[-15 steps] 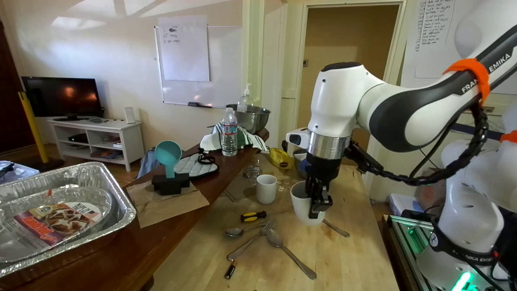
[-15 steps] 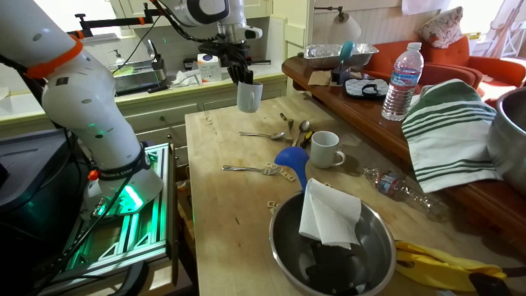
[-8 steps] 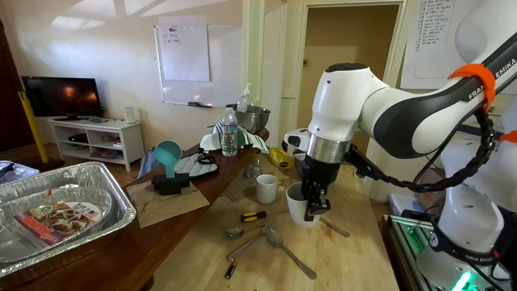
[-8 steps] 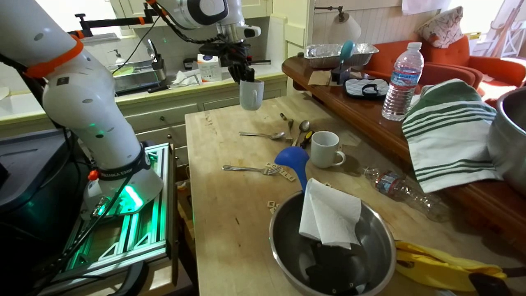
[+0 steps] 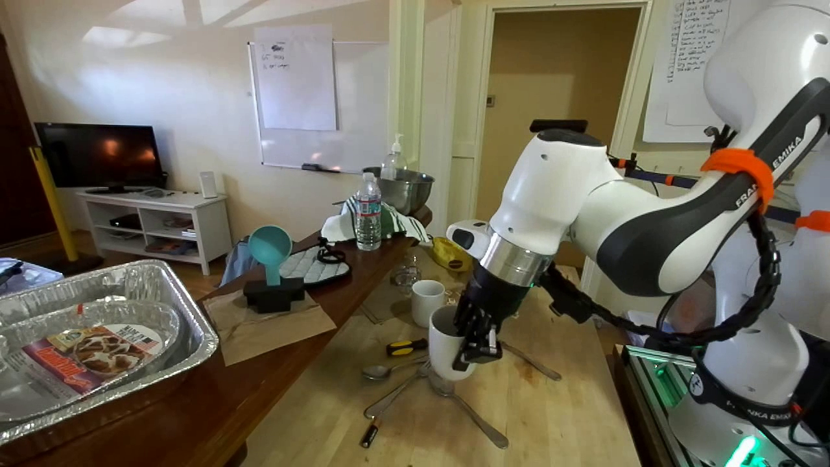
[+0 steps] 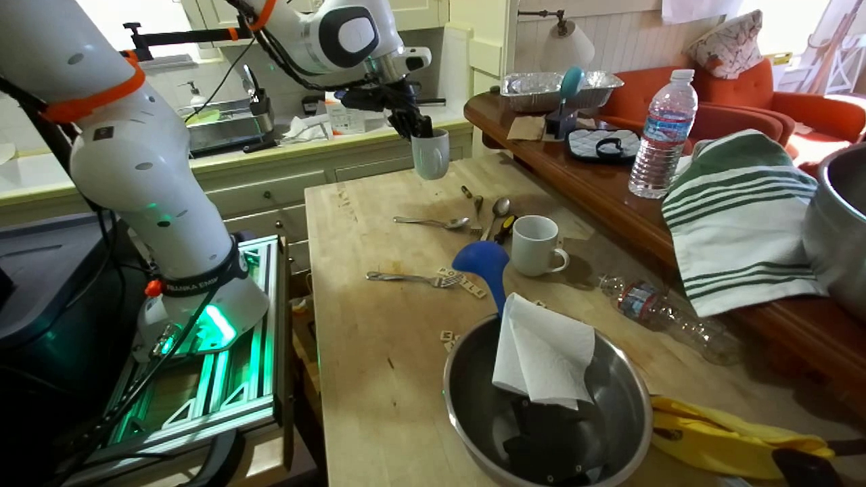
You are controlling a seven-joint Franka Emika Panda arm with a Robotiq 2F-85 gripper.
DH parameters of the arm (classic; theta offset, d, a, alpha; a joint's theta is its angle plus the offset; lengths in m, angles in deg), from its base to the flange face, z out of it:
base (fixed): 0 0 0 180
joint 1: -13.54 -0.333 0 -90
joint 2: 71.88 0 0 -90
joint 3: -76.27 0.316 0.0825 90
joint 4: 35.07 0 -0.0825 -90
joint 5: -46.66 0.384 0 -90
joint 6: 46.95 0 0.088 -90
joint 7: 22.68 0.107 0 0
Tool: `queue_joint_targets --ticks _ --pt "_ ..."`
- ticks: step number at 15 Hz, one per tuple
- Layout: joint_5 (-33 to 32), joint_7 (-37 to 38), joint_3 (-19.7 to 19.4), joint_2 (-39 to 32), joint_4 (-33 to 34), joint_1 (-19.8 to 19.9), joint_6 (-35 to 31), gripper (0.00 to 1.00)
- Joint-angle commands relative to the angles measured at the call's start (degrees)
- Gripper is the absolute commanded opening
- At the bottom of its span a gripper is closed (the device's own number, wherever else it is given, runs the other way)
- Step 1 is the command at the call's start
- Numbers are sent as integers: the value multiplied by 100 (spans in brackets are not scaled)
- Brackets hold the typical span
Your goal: Put the mug upright
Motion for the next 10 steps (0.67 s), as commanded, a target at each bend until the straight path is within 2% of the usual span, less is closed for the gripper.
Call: queue_joint_targets --ticks 1,4,10 --pt "-710 576 165 -479 -43 205 -1007 3" --pt "-1307 960 292 -852 9 429 -1419 3" --pt "-2435 1662 244 -1340 169 559 -1524 3"
